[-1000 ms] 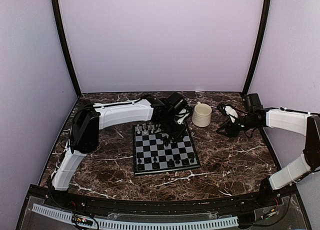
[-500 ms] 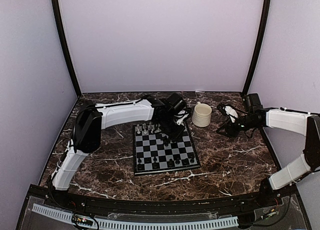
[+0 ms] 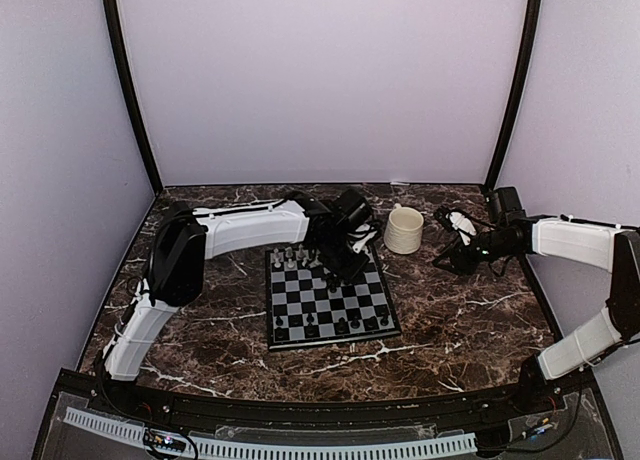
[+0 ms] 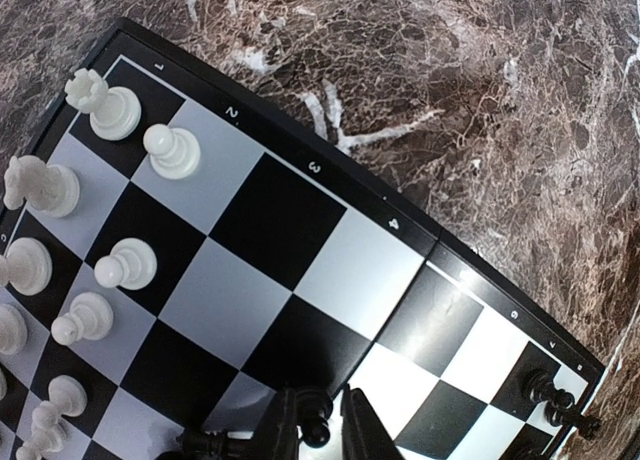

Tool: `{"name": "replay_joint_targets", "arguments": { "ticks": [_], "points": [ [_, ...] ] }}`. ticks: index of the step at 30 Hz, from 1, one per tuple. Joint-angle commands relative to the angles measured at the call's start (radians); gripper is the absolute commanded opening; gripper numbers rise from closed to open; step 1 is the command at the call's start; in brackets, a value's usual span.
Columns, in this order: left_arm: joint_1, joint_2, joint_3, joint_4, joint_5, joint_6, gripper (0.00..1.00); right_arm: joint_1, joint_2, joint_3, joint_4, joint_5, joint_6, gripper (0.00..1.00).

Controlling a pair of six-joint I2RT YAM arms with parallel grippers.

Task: Set up the chess pieces on the board
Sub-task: Pick up the pawn from the chessboard, then place the pawn at g7.

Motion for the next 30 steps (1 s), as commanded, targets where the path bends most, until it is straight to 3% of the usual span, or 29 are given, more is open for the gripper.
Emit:
{"name": "replay_joint_targets", "arguments": {
  "ticks": [1, 9, 30],
  "points": [
    [0.002, 0.002, 0.030, -0.039, 0.010, 0.000, 0.17, -0.004, 0.002, -0.006, 0.012, -0.003, -0.006, 0.43],
    [0.002, 0.000, 0.065, -0.059, 0.038, -0.008, 0.06, -0.004, 0.003, -0.006, 0.013, -0.004, -0.006, 0.43],
    [-0.067, -0.064, 0.012, -0.139, 0.160, 0.027, 0.05, -0.004, 0.004, -0.006, 0.011, -0.004, -0.006, 0.43]
  ]
}}
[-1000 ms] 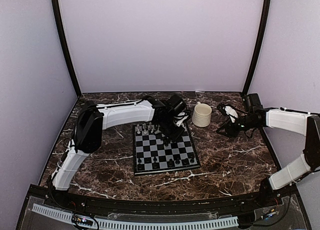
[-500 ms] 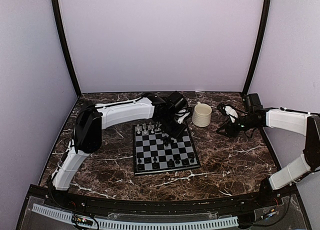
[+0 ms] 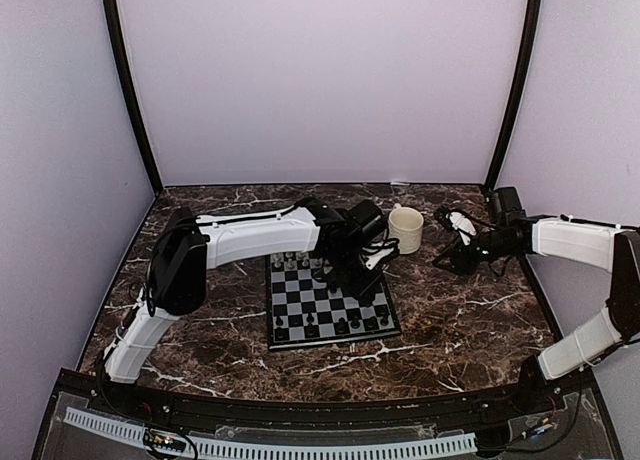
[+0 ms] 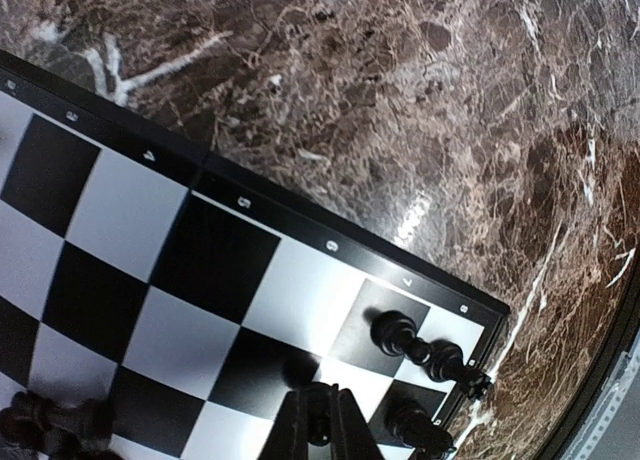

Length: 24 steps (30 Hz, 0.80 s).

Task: Set up the chess pieces on the board
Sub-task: Place the pawn at g7.

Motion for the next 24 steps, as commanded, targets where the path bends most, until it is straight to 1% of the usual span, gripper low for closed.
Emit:
{"name": "replay_joint_targets", "arguments": {
  "ticks": [1, 24],
  "points": [
    [0.000, -0.065, -0.041, -0.036, 0.042, 0.016, 0.05, -0.004, 0.005, -0.006, 0.011, -0.004, -0.006, 0.43],
    [-0.005, -0.064, -0.075, -0.031, 0.089, 0.005, 0.06, -0.004, 0.003, -0.006, 0.011, -0.003, -0.008, 0.43]
  ]
}}
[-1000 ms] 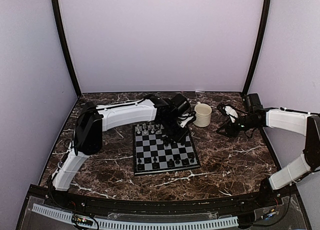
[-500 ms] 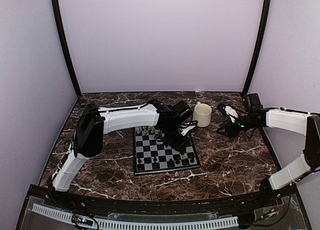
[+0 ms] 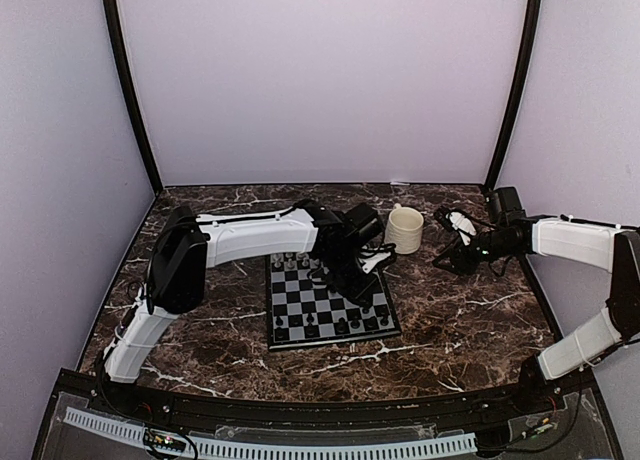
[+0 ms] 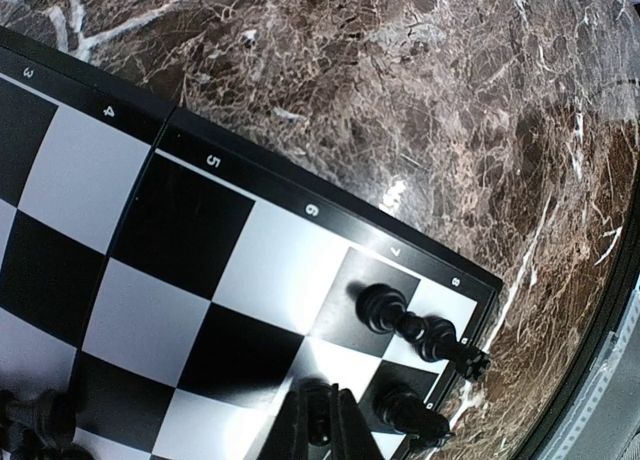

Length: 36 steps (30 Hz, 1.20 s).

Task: Set up the chess pieces on the board
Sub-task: Place the pawn at g7.

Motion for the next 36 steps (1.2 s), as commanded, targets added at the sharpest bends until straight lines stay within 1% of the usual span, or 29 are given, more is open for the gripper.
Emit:
{"name": "replay_joint_targets", "arguments": {
  "ticks": [1, 4, 6, 24, 36],
  "points": [
    [-0.003, -0.057, -0.024, -0.024, 0.005, 0.002, 0.06, -0.003, 0.002, -0.007, 0.010, -0.003, -0.005, 0.43],
    [-0.003, -0.057, -0.023, -0.019, 0.001, -0.002, 0.10, -0.003, 0.000, -0.007, 0.010, -0.004, -0.005, 0.43],
    [-0.003, -0.057, -0.023, -0.013, 0.006, -0.004, 0.11, -0.004, -0.002, -0.007, 0.010, -0.003, -0.006, 0.43],
    [-0.003, -0.056, -0.023, -0.002, 0.037, -0.023, 0.13, -0.004, -0.007, -0.009, 0.010, -0.004, -0.006, 0.43],
    [-0.004, -0.057, -0.004, -0.011, 0.026, -0.022, 0.26, -0.004, -0.007, -0.011, 0.010, -0.004, -0.007, 0.43]
  ]
}}
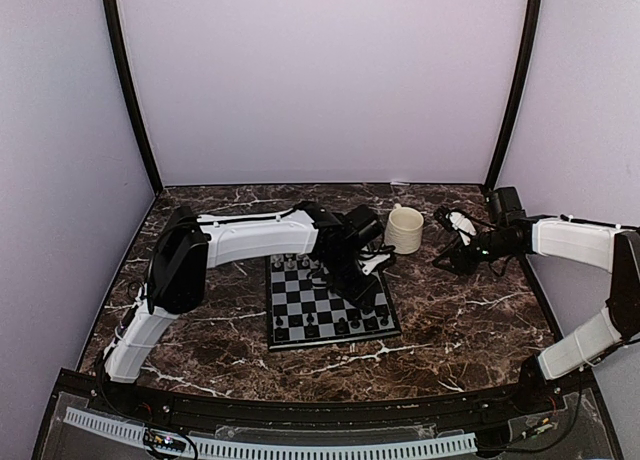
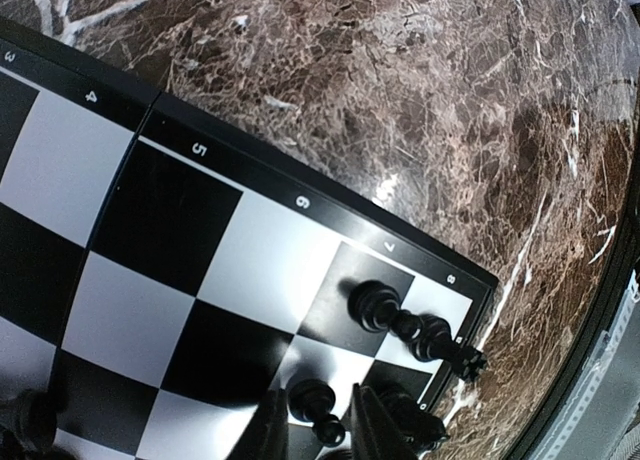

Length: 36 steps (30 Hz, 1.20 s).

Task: Set up the chess pieces on the board
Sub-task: Place the pawn at g7, then pick up the pawn from the chessboard.

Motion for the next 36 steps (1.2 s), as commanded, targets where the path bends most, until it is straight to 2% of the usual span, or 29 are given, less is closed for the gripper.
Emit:
{"name": "replay_joint_targets", "arguments": {
  "ticks": [1, 6, 11, 16, 23, 31, 36],
  "points": [
    [-0.003, -0.060, 0.014, -0.021, -0.004, 0.002, 0.27, -0.004, -0.007, -0.011, 0.010, -0.003, -0.006, 0.43],
    [-0.003, -0.077, 0.063, -0.033, -0.004, 0.007, 0.34, -0.004, -0.006, -0.011, 0.010, -0.004, -0.006, 0.43],
    [0.007, -0.127, 0.093, -0.036, -0.037, 0.008, 0.35, -0.004, -0.005, -0.011, 0.010, -0.002, -0.006, 0.43],
    [0.027, -0.161, 0.091, -0.052, -0.180, 0.016, 0.35, -0.003, -0.003, -0.010, 0.011, -0.002, -0.006, 0.43],
    [0.071, -0.162, 0.063, -0.095, -0.374, 0.001, 0.29, -0.004, -0.006, -0.012, 0.011, 0.001, -0.008, 0.43],
    [0.105, -0.162, 0.010, -0.092, -0.353, -0.029, 0.28, -0.004, 0.002, -0.011, 0.013, 0.003, -0.008, 0.43],
    [0.106, -0.158, -0.021, -0.093, -0.333, -0.029, 0.36, -0.003, 0.005, -0.011, 0.013, 0.003, -0.008, 0.43]
  ]
}}
